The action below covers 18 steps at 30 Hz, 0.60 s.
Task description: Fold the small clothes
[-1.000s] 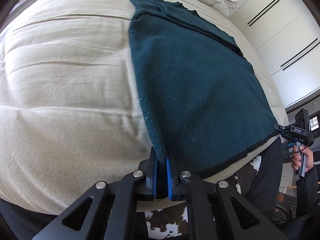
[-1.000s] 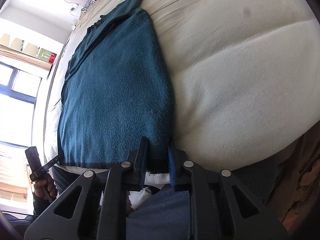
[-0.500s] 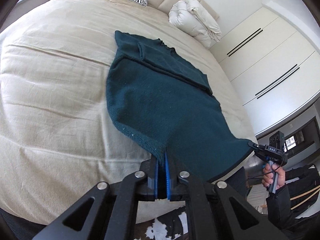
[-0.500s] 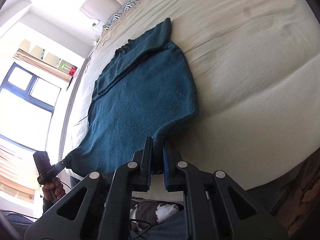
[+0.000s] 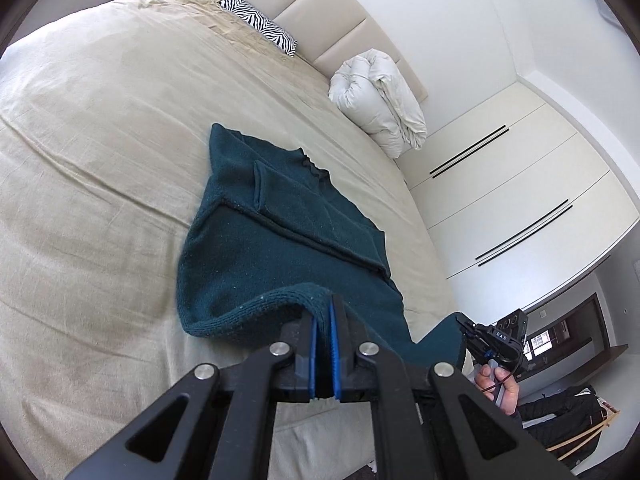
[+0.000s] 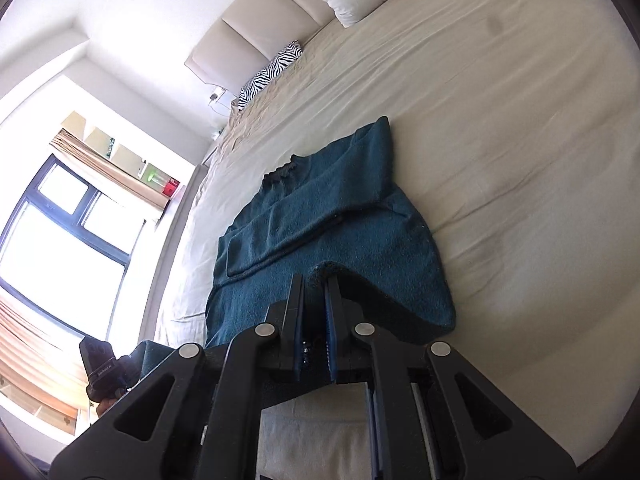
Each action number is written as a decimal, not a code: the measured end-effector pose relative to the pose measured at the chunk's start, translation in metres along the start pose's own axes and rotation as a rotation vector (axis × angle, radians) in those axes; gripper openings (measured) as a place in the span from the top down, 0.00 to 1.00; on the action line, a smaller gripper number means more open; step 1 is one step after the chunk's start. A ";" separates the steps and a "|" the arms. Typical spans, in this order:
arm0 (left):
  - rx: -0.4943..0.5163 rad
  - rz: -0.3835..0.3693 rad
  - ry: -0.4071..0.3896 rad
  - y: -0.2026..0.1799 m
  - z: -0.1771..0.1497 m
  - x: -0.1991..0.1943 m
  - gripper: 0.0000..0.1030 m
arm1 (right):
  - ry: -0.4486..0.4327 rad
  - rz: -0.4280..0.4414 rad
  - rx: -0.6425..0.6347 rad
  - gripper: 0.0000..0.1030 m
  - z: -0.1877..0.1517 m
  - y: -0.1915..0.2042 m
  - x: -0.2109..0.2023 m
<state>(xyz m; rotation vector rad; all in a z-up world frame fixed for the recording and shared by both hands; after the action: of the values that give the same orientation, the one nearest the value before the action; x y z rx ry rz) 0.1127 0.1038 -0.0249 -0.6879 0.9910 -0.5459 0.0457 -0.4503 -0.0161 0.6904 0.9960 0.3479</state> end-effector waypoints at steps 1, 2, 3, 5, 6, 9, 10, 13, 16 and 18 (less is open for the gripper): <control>-0.007 -0.007 -0.006 0.001 0.004 0.000 0.94 | -0.008 -0.001 0.000 0.92 0.005 0.001 0.001; -0.012 -0.012 -0.012 0.002 0.009 0.001 0.94 | -0.015 0.000 0.001 0.92 0.008 0.001 0.002; -0.015 -0.014 -0.018 0.003 0.014 0.001 0.94 | -0.020 0.000 0.001 0.92 0.012 0.001 0.003; -0.024 -0.021 -0.027 0.006 0.023 0.003 0.94 | -0.028 -0.003 -0.001 0.92 0.020 0.002 0.005; -0.030 -0.026 -0.031 0.007 0.028 0.005 0.94 | -0.033 -0.009 -0.004 0.92 0.025 0.003 0.007; -0.036 -0.029 -0.045 0.009 0.041 0.009 0.94 | -0.049 -0.021 -0.013 0.92 0.038 0.004 0.013; -0.039 -0.029 -0.050 0.011 0.046 0.011 0.94 | -0.053 -0.022 -0.014 0.92 0.043 0.004 0.016; -0.048 -0.028 -0.064 0.014 0.064 0.017 0.94 | -0.063 -0.044 -0.028 0.92 0.061 0.005 0.025; -0.040 -0.019 -0.074 0.014 0.084 0.024 0.94 | -0.075 -0.082 -0.056 0.92 0.080 0.007 0.036; -0.037 -0.015 -0.078 0.015 0.098 0.030 0.94 | -0.079 -0.098 -0.061 0.92 0.094 0.006 0.046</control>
<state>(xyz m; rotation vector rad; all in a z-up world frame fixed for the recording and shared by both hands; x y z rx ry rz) 0.2144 0.1194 -0.0168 -0.7447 0.9255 -0.5116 0.1499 -0.4548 -0.0077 0.5932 0.9365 0.2623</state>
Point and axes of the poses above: each gripper's, at about its wrist camera, not at the fingertips, and x roughly the way its jaws point, y to its left, z to its top, the point moved 7 cm from there along x, roughly the way its jaws point, and after that the axes turned 9 degrees about y, right-handed, at the moved point
